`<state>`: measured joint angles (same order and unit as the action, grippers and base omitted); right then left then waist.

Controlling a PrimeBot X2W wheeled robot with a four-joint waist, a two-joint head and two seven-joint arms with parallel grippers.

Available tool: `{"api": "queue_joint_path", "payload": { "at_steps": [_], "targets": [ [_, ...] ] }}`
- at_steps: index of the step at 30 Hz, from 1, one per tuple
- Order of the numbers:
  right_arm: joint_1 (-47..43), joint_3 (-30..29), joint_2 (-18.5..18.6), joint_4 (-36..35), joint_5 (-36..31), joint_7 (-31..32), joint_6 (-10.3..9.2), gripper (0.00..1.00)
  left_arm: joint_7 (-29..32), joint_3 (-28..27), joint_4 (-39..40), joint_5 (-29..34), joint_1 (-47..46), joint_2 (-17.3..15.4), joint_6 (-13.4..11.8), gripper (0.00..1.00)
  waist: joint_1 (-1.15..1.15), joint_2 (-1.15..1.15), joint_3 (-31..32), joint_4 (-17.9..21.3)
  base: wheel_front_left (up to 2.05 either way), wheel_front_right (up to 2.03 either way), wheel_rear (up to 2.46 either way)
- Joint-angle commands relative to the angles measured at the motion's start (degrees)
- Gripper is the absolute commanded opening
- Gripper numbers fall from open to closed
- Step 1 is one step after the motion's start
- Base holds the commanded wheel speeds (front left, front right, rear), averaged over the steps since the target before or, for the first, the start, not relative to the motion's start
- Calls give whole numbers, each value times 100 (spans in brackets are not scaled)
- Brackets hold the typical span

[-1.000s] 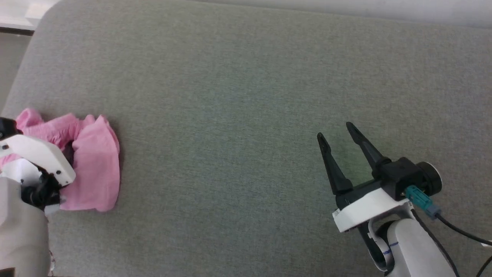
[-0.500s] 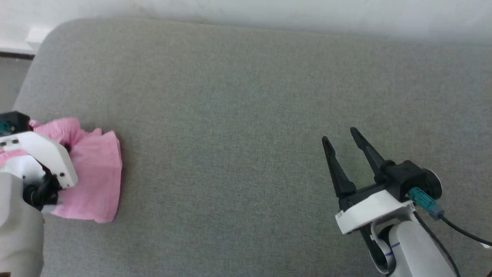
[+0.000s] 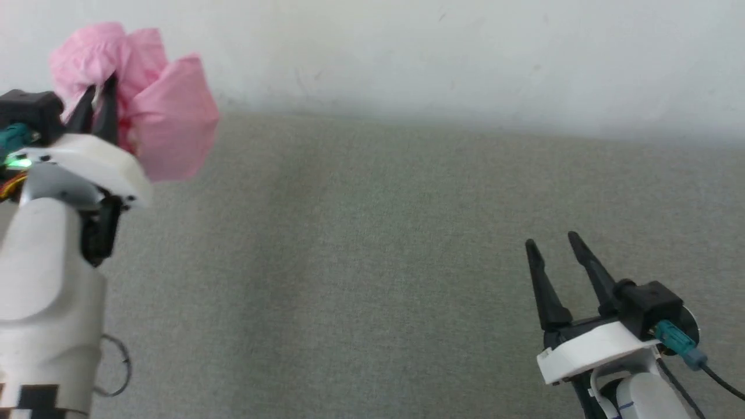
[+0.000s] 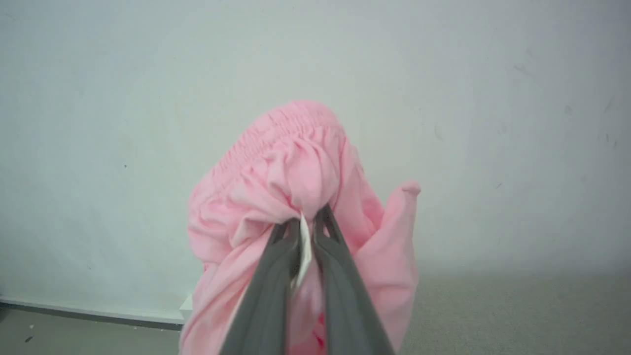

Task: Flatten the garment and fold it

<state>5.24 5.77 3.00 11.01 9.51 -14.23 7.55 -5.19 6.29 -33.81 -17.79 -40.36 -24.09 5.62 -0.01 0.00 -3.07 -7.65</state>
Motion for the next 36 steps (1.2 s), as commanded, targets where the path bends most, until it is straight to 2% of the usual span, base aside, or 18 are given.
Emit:
{"api": "queue_joint_path", "payload": {
  "at_steps": [1, 7, 12, 17, 22, 23, 24, 25, 30, 36],
  "targets": [
    [-80, -82, -12, -91, -14, 3, -6, 100, -153, 97, 215, 36, -35, 213, -72, 0, 1, 0, 242, 314, 0, 0, 0],
    [-255, -309, -12, -333, -91, 168, -6, 100, -275, 608, 804, -22, 462, 1030, -77, 0, 1, 0, 255, 700, 0, 0, 0],
    [-325, -362, -12, -501, -96, 287, -6, 100, -216, 1206, 848, -125, 1086, 1727, -11, 0, 1, 0, 195, 1036, 0, 0, 0],
    [-397, -331, -12, -582, -51, 332, -6, 100, -217, 1719, 553, -205, 1663, 1981, 38, 0, 1, 0, 159, 1232, 0, 0, 0],
    [-499, -290, -12, -589, 36, 338, -6, 100, -283, 2228, 38, -406, 2271, 2092, 67, 0, 1, 0, 127, 1333, 0, 0, 0],
    [-516, -277, -12, -585, 49, 331, -6, 100, -321, 2331, -39, -390, 2338, 2099, 67, 17, 1, 0, 128, 1339, 0, 0, 0],
    [-535, -269, -12, -580, 81, 326, -6, 100, -381, 2405, -92, -397, 2392, 2104, 63, 62, 1, 0, 130, 1334, 0, 0, 0],
    [-555, -267, -12, -574, 102, 319, -6, 100, -470, 2462, -115, -402, 2428, 2108, 44, 100, 1, 0, 138, 1320, 0, 0, 0],
    [-655, -247, -13, -585, 44, 317, -6, 100, -928, 2606, 316, -198, 2442, 2116, -123, 100, 1, 0, 221, 1184, 0, 0, 0],
    [-784, -327, -13, -711, -3, 357, -6, 100, -978, 2263, 1525, 97, 2666, 2071, -379, 100, 1, 0, 346, 994, 0, 0, 0]
  ]
}}
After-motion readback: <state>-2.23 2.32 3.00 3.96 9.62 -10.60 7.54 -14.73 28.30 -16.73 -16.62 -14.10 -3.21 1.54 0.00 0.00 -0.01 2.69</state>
